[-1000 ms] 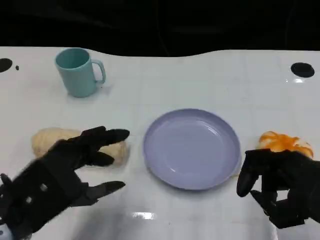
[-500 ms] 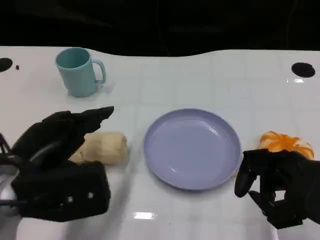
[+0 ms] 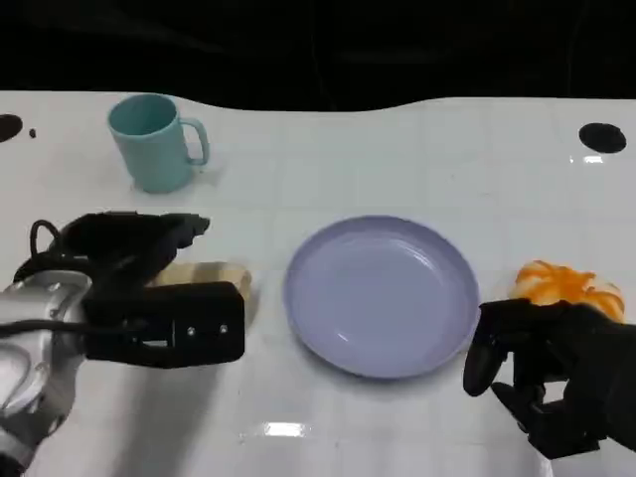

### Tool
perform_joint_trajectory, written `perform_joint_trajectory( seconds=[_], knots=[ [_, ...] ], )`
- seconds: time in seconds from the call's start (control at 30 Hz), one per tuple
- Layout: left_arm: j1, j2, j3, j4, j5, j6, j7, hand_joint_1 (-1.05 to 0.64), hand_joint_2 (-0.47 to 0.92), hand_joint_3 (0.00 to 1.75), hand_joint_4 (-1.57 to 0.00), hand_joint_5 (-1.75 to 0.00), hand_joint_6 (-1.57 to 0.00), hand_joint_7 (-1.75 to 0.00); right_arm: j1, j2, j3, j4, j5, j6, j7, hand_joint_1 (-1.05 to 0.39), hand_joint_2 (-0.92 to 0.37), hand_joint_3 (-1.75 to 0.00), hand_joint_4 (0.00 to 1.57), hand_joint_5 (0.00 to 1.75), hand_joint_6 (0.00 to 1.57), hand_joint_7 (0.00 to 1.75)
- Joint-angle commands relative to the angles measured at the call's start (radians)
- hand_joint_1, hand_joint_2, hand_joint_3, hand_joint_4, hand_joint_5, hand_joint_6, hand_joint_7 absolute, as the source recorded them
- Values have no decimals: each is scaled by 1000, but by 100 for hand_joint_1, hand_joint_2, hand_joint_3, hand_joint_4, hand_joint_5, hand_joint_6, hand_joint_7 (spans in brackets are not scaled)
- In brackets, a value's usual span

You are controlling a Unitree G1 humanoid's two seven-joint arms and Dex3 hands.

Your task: Grasp the towel on the left side of the plate with the left hand and place it into the plate.

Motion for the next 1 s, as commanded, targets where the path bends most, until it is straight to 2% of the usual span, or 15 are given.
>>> perform_joint_trajectory(
  seconds=[0.03, 0.33, 0.4, 0.5, 0.63, 0.73, 0.83, 0.87, 0.93, 0.97, 1.0],
  knots=[
    [-85, -22, -29, 162, 9, -33, 20, -40, 78, 0, -34, -22, -33, -1, 2, -6, -11, -26, 5, 22, -2, 1, -55, -110, 75, 175, 71, 143],
    [-198, -98, -71, 483, -19, -102, 42, -37, 81, 1, -41, -16, -38, -1, 9, -13, -14, -42, 7, 27, 3, 1, -55, -110, 75, 175, 71, 143],
    [-222, -107, -90, 549, -13, -133, 49, -48, 84, 1, -42, -15, -41, -2, 13, -15, -16, -48, 9, 31, 4, 2, -55, -110, 75, 175, 71, 143],
    [-259, -123, -122, 639, 0, -161, 52, -55, 90, 3, -55, -18, -51, -5, 14, -19, -16, -57, 8, 37, 5, 2, -55, -110, 75, 175, 71, 144],
    [-306, -141, -195, 732, 60, -175, 78, -60, 92, 14, -58, -14, -67, -7, 18, -10, -28, -48, 25, 21, 5, 3, -55, -111, 75, 175, 71, 144],
    [-322, -152, -228, 770, 83, -187, 118, -58, 92, 19, -64, -15, -77, -8, 15, -17, -25, -46, 20, 20, 4, 2, -54, -111, 75, 175, 71, 144],
    [-308, -165, -191, 782, 41, -190, 195, -43, 92, 19, -78, -23, -89, -12, 13, -22, -20, -52, 13, 30, 5, 0, -54, -111, 74, 175, 70, 143],
    [-298, -173, -160, 788, 12, -189, 244, -36, 92, 17, -88, -37, -97, -15, 14, -22, -20, -53, 12, 30, 4, 1, -54, -111, 74, 175, 70, 143],
    [-287, -180, -125, 803, -22, -203, 318, -29, 92, 15, -82, -109, -109, -18, 14, -23, -21, -54, 13, 30, 5, 1, -54, -111, 74, 175, 70, 142],
    [-282, -179, -116, 809, -30, -215, 356, -27, 92, 14, -80, -129, -112, -20, 15, -21, -21, -53, 14, 27, 4, 1, -54, -111, 74, 175, 70, 142],
    [-279, -177, -112, 812, -34, -225, 384, -23, 92, 21, -82, -156, -89, -92, 16, -20, -21, -52, 15, 25, 4, 1, -54, -111, 74, 175, 71, 143]
  ],
)
